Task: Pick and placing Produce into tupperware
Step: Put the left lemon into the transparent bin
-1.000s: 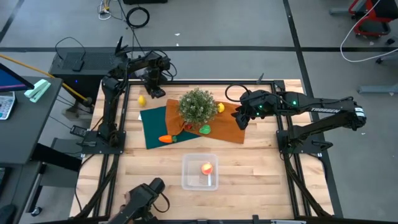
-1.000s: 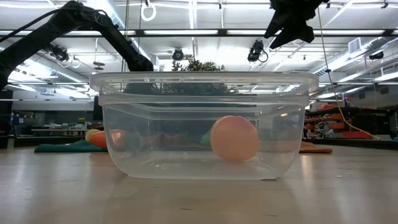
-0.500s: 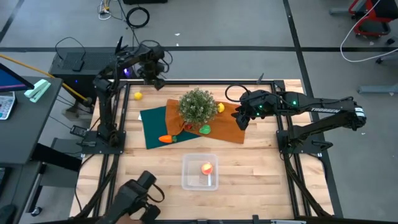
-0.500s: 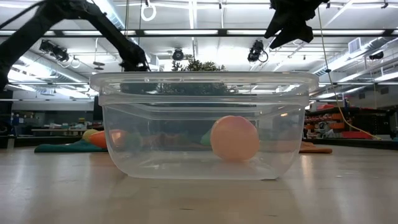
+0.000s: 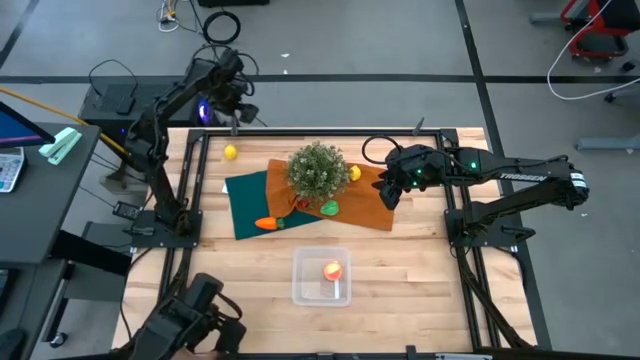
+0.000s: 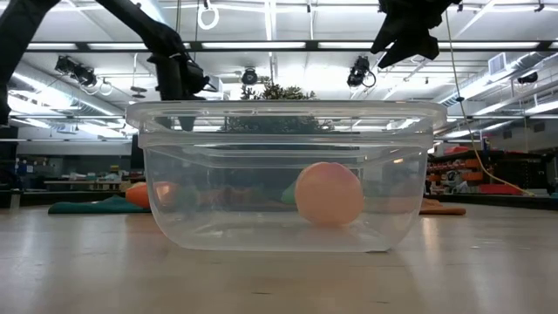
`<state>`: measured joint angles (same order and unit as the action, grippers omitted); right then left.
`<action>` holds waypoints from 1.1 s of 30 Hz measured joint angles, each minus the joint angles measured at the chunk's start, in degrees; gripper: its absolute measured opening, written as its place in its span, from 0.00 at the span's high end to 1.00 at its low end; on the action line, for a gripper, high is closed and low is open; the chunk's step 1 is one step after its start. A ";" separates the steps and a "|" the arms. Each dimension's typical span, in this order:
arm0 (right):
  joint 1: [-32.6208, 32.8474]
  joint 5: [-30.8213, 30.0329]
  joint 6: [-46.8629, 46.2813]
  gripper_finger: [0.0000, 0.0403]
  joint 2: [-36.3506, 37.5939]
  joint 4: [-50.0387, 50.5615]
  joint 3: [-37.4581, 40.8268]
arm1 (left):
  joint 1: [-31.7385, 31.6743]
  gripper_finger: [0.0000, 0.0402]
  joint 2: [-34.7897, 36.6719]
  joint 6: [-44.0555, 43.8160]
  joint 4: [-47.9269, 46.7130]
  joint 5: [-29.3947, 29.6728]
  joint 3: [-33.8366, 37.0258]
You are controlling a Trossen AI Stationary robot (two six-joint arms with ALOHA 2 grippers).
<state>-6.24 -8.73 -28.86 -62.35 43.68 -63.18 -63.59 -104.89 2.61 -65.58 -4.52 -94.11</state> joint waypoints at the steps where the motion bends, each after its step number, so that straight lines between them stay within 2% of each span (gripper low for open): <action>1: -0.01 -0.01 -0.01 0.64 0.00 0.00 0.00 | 0.04 0.20 0.54 -0.75 0.23 -0.35 0.64; 4: 0.00 -0.14 -0.02 0.64 0.00 -0.01 0.00 | 0.76 0.20 3.48 -3.53 2.51 -1.72 6.63; 9: 0.00 -1.00 0.02 0.64 0.00 -0.02 0.00 | 2.69 0.22 11.34 -7.00 13.60 -2.01 23.50; 13: -0.02 -1.00 0.80 0.64 0.00 -0.02 0.00 | 2.66 0.24 16.43 -10.23 20.62 -0.15 32.83; 18: -0.02 -0.27 1.60 0.64 0.00 -0.02 0.00 | 2.68 0.27 19.70 -9.23 22.50 3.49 36.60; 22: -0.02 -0.15 1.51 0.64 0.00 -0.02 0.00 | 2.68 0.28 19.62 -2.82 22.12 3.42 39.06; 28: -0.02 -0.15 0.59 0.64 0.00 -0.02 0.00 | 3.08 0.28 19.44 5.12 21.54 1.42 40.24; 33: -0.02 -0.15 0.36 0.64 0.00 -0.04 0.00 | 3.41 0.28 19.44 3.96 19.18 -1.16 40.22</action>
<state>-6.26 -8.88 -28.51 -62.35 43.64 -63.18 -60.17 -85.45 6.57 -46.40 -5.68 -53.89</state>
